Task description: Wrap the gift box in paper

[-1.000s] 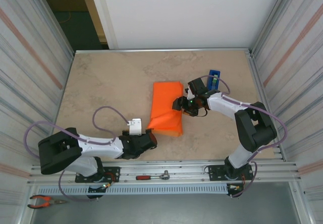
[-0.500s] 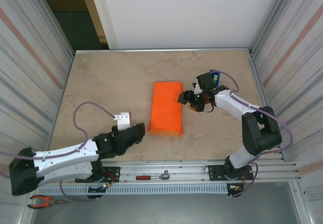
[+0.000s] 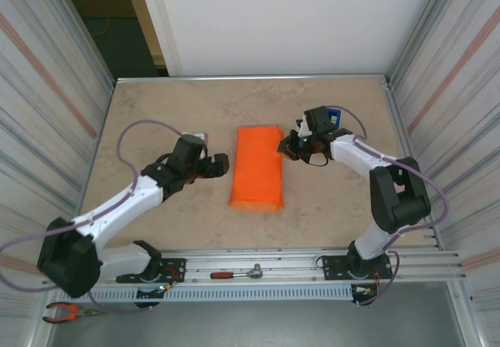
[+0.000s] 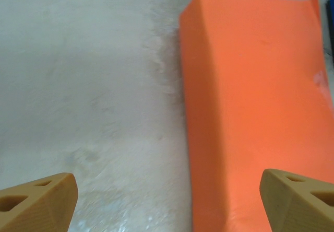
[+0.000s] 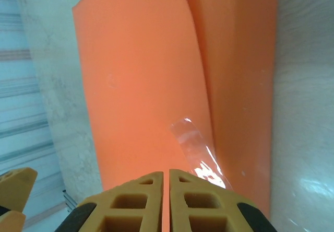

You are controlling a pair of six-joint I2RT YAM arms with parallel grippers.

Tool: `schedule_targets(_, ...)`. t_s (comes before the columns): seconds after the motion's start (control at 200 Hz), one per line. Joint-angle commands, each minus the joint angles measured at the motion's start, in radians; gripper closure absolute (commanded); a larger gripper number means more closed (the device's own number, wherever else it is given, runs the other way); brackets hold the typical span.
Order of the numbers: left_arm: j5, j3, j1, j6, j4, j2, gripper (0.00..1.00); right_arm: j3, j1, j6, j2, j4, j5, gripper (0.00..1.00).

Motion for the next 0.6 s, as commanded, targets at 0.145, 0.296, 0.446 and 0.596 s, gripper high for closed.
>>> schedule_targets(0.145, 0.216, 0.163, 0.031, 0.146, 0.035, 0.199, 0.09, 0.067, 0.031, 0.056, 0.12, 0.028, 0.052, 0.9)
schedule_targets(0.296, 0.263, 0.195, 0.037, 0.17, 0.022, 0.238, 0.09, 0.023, 0.029, 0.085, 0.084, 0.064, 0.06, 0.91)
schedule_targets(0.446, 0.293, 0.198, 0.054, 0.187, -0.014, 0.243, 0.09, 0.003, 0.041, 0.087, -0.011, 0.052, 0.08, 0.85)
schedule_targets(0.596, 0.317, 0.182, 0.067, 0.184, -0.035, 0.228, 0.09, -0.009, 0.057, 0.072, -0.112, -0.024, 0.141, 0.68)
